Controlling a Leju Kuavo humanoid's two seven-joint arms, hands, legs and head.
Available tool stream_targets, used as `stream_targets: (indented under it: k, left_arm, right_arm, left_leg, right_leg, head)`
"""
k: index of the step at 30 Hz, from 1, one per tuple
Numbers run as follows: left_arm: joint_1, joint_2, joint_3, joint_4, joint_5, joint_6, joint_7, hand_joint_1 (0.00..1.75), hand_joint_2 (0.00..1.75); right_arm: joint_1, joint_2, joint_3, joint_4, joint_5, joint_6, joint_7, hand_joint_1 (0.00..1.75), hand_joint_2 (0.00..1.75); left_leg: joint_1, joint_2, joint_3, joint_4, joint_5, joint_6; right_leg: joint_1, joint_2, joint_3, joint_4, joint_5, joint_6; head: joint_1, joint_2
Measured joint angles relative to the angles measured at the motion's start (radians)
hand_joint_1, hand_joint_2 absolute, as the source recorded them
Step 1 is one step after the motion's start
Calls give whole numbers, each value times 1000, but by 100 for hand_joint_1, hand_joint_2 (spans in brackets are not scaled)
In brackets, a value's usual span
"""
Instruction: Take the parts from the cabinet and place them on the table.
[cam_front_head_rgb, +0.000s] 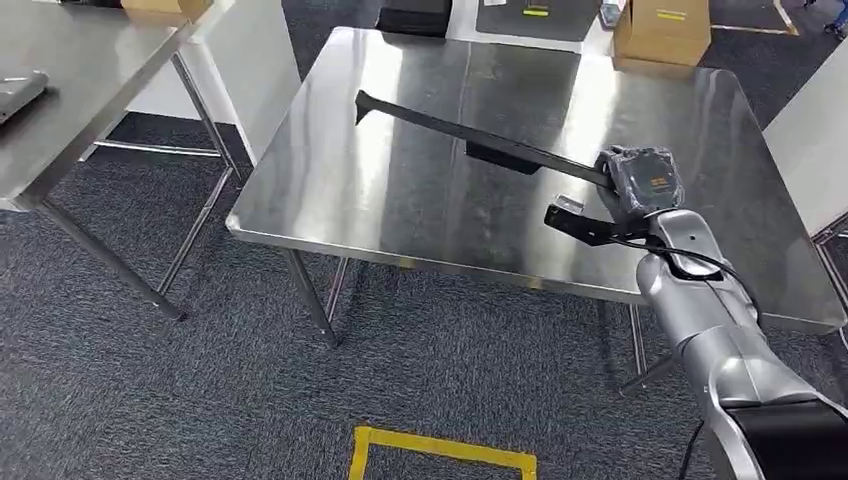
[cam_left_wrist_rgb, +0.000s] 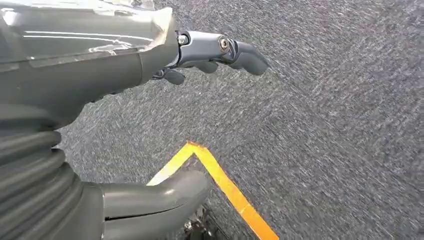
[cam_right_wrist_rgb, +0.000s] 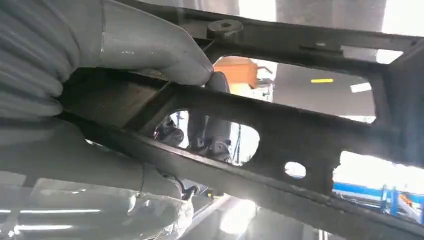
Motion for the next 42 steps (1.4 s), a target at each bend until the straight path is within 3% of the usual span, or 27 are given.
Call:
stream_targets:
  k: [1,2,3,4,5,6,8,10,11,12,13,14,16,17,18,19,21,24,26,30,38,42]
  left_arm:
    - [0,0,0,0,-1,0,1,0,175]
    - [0,0,0,0,-2,0,2,0,175]
    - [-1,0,0,0,-2,1,3,0,175]
    - [-3,0,0,0,-3,2,7,0,175]
    - [-3,0,0,0,-3,2,11,0,175]
    - [-5,0,0,0,-3,2,14,0,175]
    - [-12,4,0,0,-3,2,22,0,175]
    - [-17,6,1,0,-3,1,29,0,175]
    - [-18,8,1,0,-3,1,32,0,175]
    - [-18,9,0,0,-3,0,36,0,175]
    - [-18,11,0,0,-3,0,39,0,175]
    - [-19,12,0,0,-5,0,40,0,175]
    - [-22,16,0,0,-8,0,40,0,175]
    - [-24,17,0,0,-9,0,40,0,175]
    - [-28,18,0,0,-9,0,40,0,175]
    - [-30,18,0,0,-9,-1,41,0,175]
    - [-30,19,0,0,-9,-1,46,0,175]
    - [-33,20,0,0,-9,-1,55,0,175]
    - [-33,22,0,0,-13,-2,55,0,175]
    - [-36,16,-2,0,-31,-1,39,0,175]
    - [-36,12,-7,0,-50,-1,17,0,175]
    - [-34,15,-13,0,-57,-1,3,0,175]
  right_arm:
    - [0,-1,-2,4,0,0,0,169,175]
    - [-1,-1,-3,13,0,0,0,169,175]
    - [-3,-2,-3,17,1,0,0,169,175]
    - [-4,-1,-3,19,2,0,0,169,175]
    - [-8,-1,-4,21,4,0,0,169,175]
    - [-10,-1,-4,23,6,0,0,169,175]
    - [-21,-1,-4,26,10,0,2,169,175]
    - [-29,-2,-4,32,9,1,7,169,175]
    - [-31,-2,-5,35,7,1,8,169,175]
    - [-32,-2,-6,38,6,1,9,169,175]
    - [-32,-3,-7,42,6,1,9,169,175]
    - [-33,-5,-8,45,6,1,9,169,175]
    - [-34,-5,-12,48,6,0,9,169,175]
    - [-38,-7,-14,51,5,1,9,169,175]
    - [-45,-9,-16,53,5,0,9,169,175]
    - [-48,-11,-18,55,4,0,10,169,175]
    - [-47,-15,-21,60,2,0,8,169,175]
    - [-47,-25,-23,65,-5,0,5,169,175]
    - [-48,-29,-24,71,2,-1,16,169,175]
    - [-56,-40,-24,90,32,-4,63,169,175]
    - [-111,-85,-21,158,105,47,167,169,175]
    - [-144,-114,-23,190,105,58,176,169,175]
  left_leg:
    - [0,-1,6,0,-8,-2]
    - [-6,-4,11,11,-17,-7]
    - [-7,-7,8,9,-26,-12]
    - [-8,-8,11,11,-31,-17]
    - [-10,-7,13,28,-30,-17]
    - [-11,-8,13,27,-39,-22]
    - [-5,13,-19,97,-84,-42]
    - [11,25,-106,263,-156,-58]
    - [17,28,-145,327,-179,-63]
    - [23,31,-167,351,-177,-67]
    - [28,32,-165,325,-152,-70]
    - [31,34,-141,262,-109,-71]
    - [33,36,-56,71,2,-66]
    - [29,36,-40,29,-2,-61]
    - [24,36,-38,19,-23,-56]
    - [22,35,-30,22,-8,-49]
    - [21,35,-28,18,0,-59]
    - [11,28,-27,20,0,-57]
    - [6,24,-29,20,-2,-46]
    - [2,23,-29,20,-3,-37]
    - [-2,22,-32,20,2,-27]
    - [-2,23,-32,20,3,-26]
  right_leg:
    - [0,0,12,-80,79,14]
    - [3,0,8,-125,117,9]
    - [3,-3,26,-121,120,-14]
    - [3,0,28,-124,148,-27]
    - [-2,-1,31,-124,150,-40]
    - [-16,-1,40,-127,149,-44]
    - [-16,-2,54,-127,144,-52]
    - [-16,-3,61,-128,136,-62]
    - [-16,-4,64,-127,134,-64]
    - [-16,-3,67,-127,132,-66]
    - [-18,-3,70,-127,128,-64]
    - [-18,-3,75,-127,124,-61]
    - [-20,-3,87,-128,116,-53]
    - [-18,-2,89,-126,112,-48]
    - [-15,-2,80,-126,111,-45]
    - [-13,-2,78,-126,108,-39]
    - [-3,-3,81,-122,104,-44]
    - [-7,-8,81,-124,105,-42]
    - [-11,-12,84,-127,103,-39]
    - [-14,-13,85,-132,105,-31]
    - [-18,-14,83,-134,112,-20]
    - [-18,-13,83,-134,114,-17]
  head:
    - [1,0]
    - [2,0]
    - [4,0]
    - [3,0]
    - [3,0]
    - [2,0]
    - [-2,0]
    - [-2,0]
    - [-3,0]
    - [-3,0]
    - [-3,0]
    - [-3,0]
    - [-4,0]
    - [-1,0]
    - [-2,0]
    - [-3,0]
    - [1,0]
    - [0,0]
    - [2,0]
    - [2,0]
    - [2,0]
    - [2,0]
